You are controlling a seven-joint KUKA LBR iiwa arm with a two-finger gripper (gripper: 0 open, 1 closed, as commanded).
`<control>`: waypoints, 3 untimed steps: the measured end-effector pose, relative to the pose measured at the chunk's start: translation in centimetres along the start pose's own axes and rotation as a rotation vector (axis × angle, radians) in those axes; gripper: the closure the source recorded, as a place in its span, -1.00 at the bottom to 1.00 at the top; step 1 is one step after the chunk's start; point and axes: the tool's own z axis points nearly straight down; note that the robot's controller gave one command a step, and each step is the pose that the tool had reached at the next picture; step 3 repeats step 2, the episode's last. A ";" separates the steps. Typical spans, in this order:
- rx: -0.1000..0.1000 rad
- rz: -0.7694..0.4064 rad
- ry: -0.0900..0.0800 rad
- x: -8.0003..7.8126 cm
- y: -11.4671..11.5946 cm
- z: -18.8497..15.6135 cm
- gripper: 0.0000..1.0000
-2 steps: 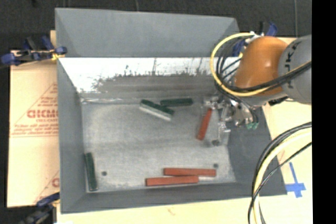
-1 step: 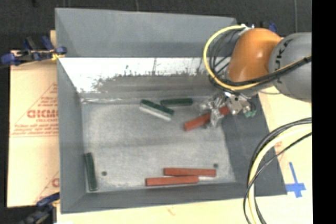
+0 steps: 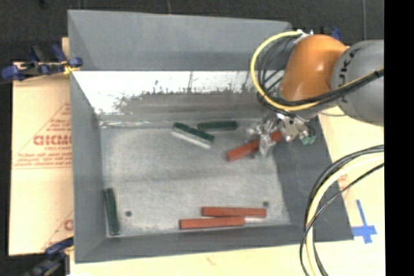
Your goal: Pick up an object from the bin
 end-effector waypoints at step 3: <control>-0.002 -0.058 0.003 -0.9 0.6 -18.0 1.00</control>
Offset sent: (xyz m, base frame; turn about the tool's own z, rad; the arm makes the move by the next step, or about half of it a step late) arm 0.0040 0.0093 0.1783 -0.0631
